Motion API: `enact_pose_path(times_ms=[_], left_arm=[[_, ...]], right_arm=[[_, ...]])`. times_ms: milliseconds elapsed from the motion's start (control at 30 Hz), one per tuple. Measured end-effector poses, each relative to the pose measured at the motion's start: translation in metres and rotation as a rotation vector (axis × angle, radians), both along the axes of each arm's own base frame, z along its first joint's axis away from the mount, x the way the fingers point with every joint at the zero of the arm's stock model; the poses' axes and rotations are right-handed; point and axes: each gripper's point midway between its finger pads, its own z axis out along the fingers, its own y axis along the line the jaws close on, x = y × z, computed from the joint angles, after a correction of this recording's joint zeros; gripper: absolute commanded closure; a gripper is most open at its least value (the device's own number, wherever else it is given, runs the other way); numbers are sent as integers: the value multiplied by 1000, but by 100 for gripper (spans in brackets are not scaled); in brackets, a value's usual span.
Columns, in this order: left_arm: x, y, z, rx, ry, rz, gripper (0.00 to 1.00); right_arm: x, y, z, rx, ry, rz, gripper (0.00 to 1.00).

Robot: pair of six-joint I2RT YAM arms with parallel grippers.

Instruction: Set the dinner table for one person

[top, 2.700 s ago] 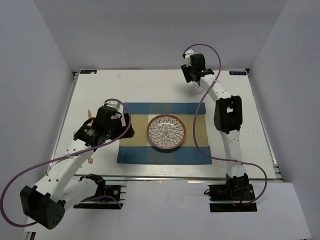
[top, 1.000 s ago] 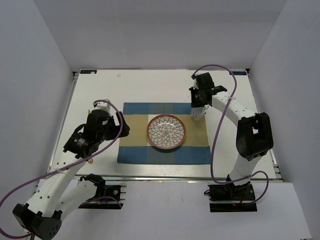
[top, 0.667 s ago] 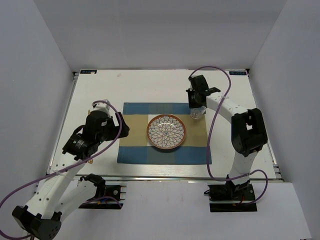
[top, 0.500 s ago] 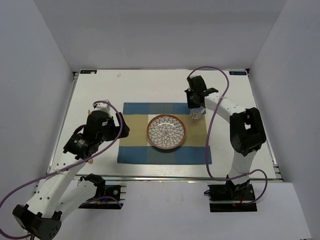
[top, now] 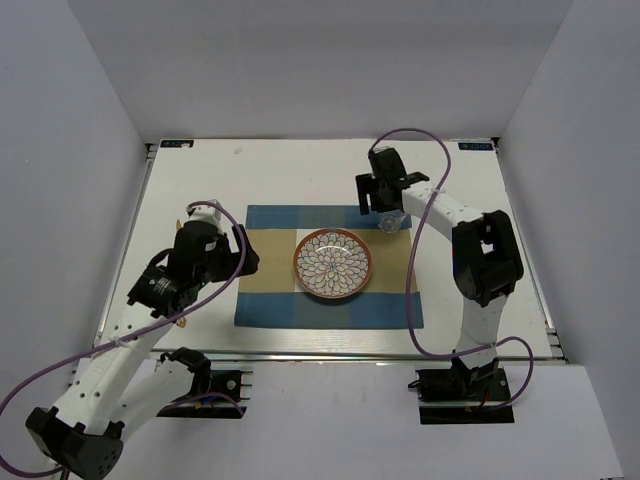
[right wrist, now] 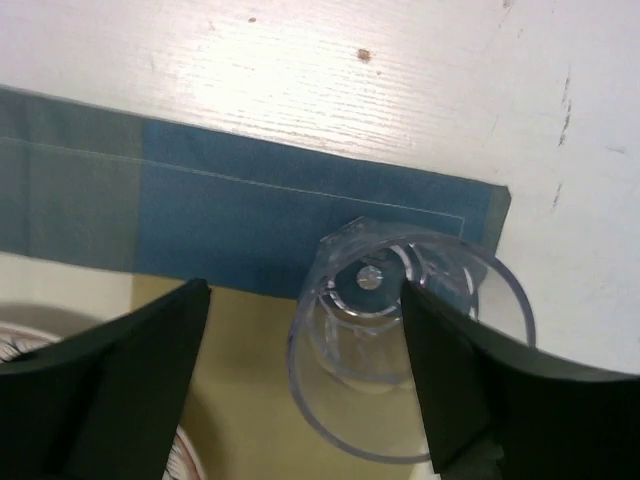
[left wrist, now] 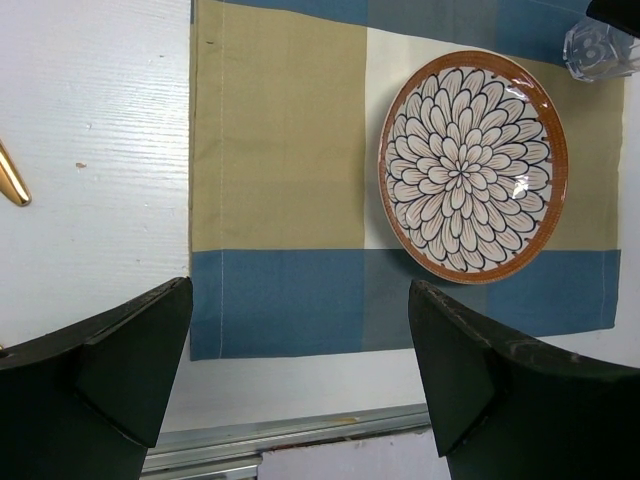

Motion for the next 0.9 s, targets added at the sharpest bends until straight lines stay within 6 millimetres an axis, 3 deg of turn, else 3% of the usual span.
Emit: enact_pose_path(times_ms=[100,200,300,367,467,533,567,633,800,900], left_arm=[[1,1,-2,6,6,4,2],[2,2,-4,13,14,19,2],[4,9,-12,42,43,67,2],[6,16,-22,73,92,120,2],[11,29,-40,132,179,232,2],[13,41,-54,152,238,316,2],[15,47,-60,154,261,354,2],[20,64,-72,138,313,440,2],[34,105,-115,115,486,603,2],[35,116,-138,110,581,633,2]], right_arm=[[-3,5,4,16,5,15,11],[-11,14,22,61,-3,49,11],[-20,25,69,148,-71,86,11],[-29,29,114,219,-153,111,11],[-59,29,178,338,-291,155,11],[-87,24,201,412,-354,182,11],[-100,22,203,443,-368,195,11],[-123,22,193,492,-359,220,11],[-186,21,96,548,-147,231,11],[-217,21,62,596,-69,243,11]])
